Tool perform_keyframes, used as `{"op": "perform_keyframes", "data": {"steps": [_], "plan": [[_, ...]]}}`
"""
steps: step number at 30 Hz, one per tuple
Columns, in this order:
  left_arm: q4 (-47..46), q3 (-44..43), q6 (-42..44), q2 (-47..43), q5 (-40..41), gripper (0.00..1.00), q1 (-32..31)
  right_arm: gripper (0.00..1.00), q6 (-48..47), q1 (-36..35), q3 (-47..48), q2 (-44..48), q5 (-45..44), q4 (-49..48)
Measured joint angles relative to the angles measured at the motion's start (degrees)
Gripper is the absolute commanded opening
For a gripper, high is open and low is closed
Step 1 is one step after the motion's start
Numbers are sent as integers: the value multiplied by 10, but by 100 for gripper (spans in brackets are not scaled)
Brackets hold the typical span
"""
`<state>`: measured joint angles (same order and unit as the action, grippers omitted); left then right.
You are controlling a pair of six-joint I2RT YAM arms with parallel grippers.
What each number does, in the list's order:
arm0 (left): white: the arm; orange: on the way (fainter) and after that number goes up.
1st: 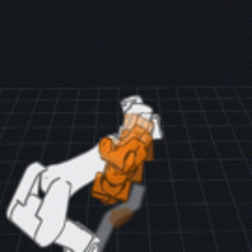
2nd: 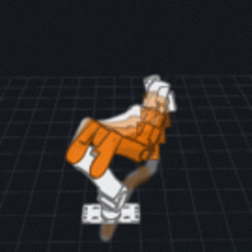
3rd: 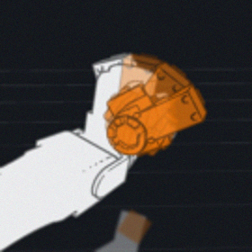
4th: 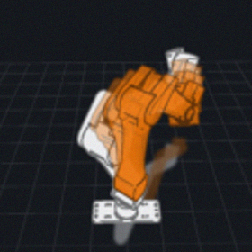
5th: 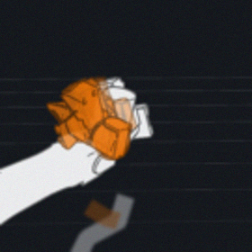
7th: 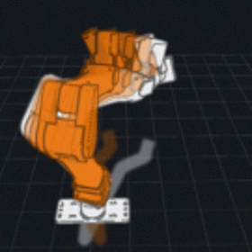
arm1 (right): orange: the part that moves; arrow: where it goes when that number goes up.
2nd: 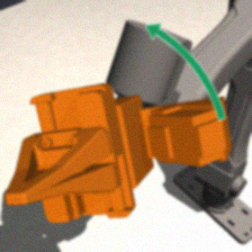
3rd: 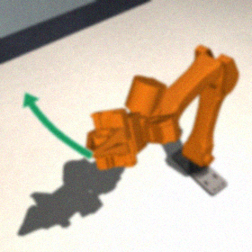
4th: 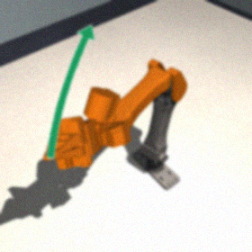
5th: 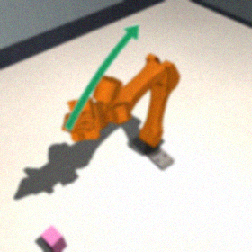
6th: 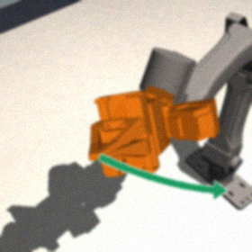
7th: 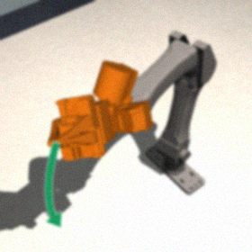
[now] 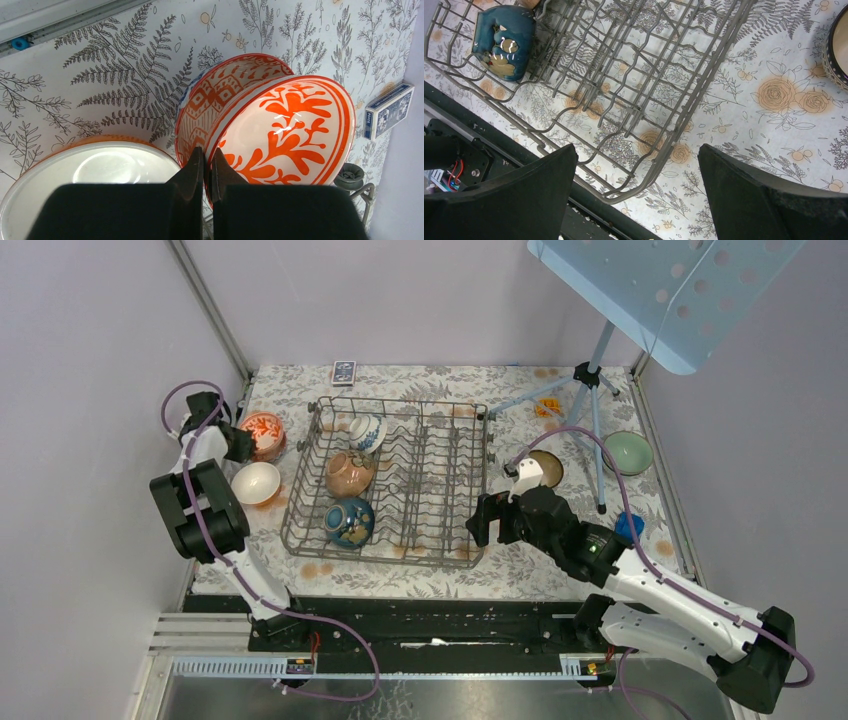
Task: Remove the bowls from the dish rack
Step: Place the bowl with the bowl.
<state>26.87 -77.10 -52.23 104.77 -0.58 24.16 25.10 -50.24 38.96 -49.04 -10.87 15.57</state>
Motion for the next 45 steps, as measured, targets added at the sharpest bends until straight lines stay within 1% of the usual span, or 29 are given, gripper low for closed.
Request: {"op": "perform_keyframes", "data": {"steps": [15,21,24,33,39,45], "plan": [[0,7,10,13,2,0,0,98,9,0,-4,2,0,0],[-3,7,14,16,3,18,0,98,12,0,-8,2,0,0],[-9,7,14,18,4,23,0,98,13,0,-9,2,0,0],[-14,7,14,18,3,29,1,98,13,0,-10,2,0,0],[-9,0,18,18,3,37,1,98,13,0,-11,2,0,0],[-4,-3,23,10,3,39,1,99,13,0,-16,4,0,0]]}}
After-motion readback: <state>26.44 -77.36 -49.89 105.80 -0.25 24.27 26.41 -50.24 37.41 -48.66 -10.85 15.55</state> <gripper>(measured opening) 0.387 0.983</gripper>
